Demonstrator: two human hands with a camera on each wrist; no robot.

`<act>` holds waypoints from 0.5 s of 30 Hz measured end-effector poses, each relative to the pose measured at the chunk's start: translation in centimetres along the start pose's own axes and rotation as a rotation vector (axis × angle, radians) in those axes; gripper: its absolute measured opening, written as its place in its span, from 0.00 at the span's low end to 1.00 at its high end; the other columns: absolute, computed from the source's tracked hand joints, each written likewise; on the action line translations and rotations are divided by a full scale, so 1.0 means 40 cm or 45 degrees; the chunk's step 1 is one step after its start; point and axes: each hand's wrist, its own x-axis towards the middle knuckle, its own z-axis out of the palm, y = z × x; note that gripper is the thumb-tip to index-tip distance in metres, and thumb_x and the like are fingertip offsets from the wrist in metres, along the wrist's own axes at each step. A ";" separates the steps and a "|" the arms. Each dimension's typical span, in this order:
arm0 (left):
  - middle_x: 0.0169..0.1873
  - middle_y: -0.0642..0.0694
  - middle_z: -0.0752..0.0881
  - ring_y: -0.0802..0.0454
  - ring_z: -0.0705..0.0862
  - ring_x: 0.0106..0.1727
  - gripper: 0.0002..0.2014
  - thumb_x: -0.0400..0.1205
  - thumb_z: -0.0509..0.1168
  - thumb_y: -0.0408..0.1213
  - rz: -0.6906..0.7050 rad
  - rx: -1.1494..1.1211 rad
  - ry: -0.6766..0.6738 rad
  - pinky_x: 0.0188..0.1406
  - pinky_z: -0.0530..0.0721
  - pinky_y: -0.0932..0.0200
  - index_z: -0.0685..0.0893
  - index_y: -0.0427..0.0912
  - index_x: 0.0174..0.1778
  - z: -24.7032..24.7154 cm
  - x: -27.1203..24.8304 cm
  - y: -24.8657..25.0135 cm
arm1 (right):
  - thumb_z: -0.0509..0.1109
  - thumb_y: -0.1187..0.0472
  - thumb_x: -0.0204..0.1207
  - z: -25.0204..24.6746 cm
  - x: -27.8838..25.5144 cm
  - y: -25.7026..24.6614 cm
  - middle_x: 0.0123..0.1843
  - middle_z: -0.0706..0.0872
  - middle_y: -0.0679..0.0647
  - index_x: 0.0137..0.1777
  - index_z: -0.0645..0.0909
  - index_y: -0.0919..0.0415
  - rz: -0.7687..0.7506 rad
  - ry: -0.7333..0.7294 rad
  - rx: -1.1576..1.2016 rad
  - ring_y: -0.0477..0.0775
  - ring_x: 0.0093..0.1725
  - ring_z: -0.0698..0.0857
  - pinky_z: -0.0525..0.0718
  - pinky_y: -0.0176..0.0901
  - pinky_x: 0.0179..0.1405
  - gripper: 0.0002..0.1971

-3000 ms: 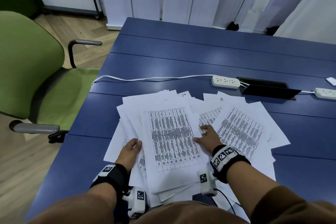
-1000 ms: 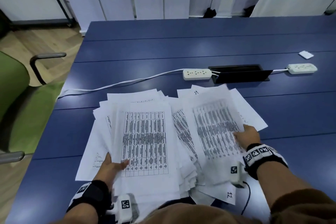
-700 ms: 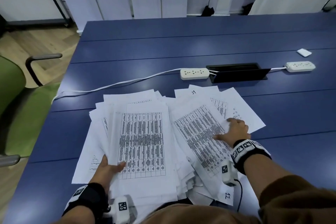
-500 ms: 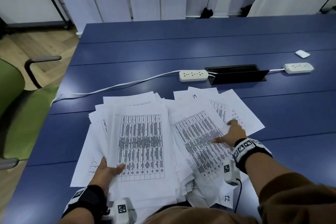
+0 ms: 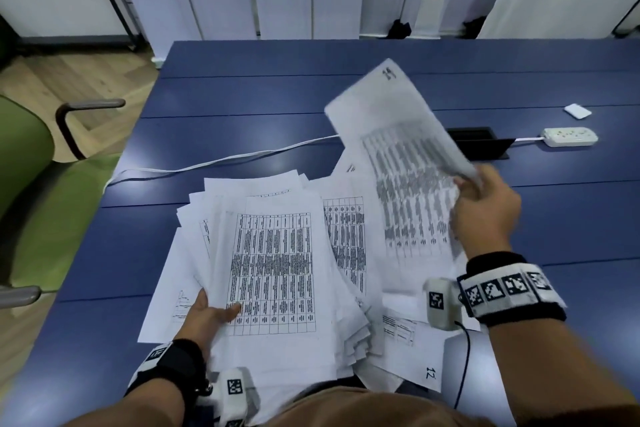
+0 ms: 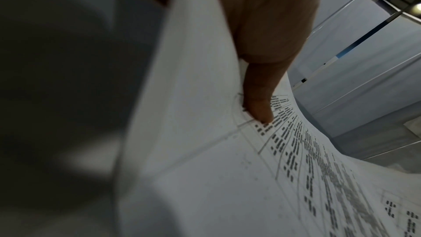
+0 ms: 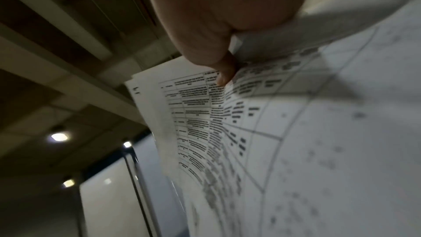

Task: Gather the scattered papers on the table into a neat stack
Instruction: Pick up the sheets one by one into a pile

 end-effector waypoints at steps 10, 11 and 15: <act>0.75 0.45 0.75 0.42 0.76 0.73 0.45 0.73 0.76 0.30 0.105 0.042 -0.022 0.78 0.67 0.42 0.58 0.41 0.83 0.018 -0.033 0.013 | 0.70 0.70 0.74 -0.153 0.039 -0.222 0.37 0.82 0.41 0.39 0.77 0.48 -0.105 0.266 0.846 0.30 0.34 0.81 0.80 0.28 0.41 0.14; 0.77 0.48 0.71 0.43 0.73 0.76 0.50 0.70 0.79 0.35 0.137 0.052 -0.007 0.79 0.66 0.44 0.56 0.42 0.84 0.022 -0.038 0.018 | 0.70 0.70 0.75 -0.146 0.030 -0.224 0.38 0.82 0.42 0.39 0.77 0.49 -0.097 0.230 0.864 0.30 0.34 0.82 0.81 0.26 0.41 0.14; 0.78 0.47 0.71 0.47 0.74 0.75 0.55 0.64 0.82 0.45 0.267 0.002 -0.033 0.79 0.65 0.44 0.56 0.48 0.84 0.045 -0.063 0.038 | 0.71 0.71 0.76 -0.101 0.028 -0.217 0.40 0.84 0.44 0.43 0.80 0.51 -0.077 -0.100 0.736 0.29 0.33 0.82 0.80 0.26 0.39 0.12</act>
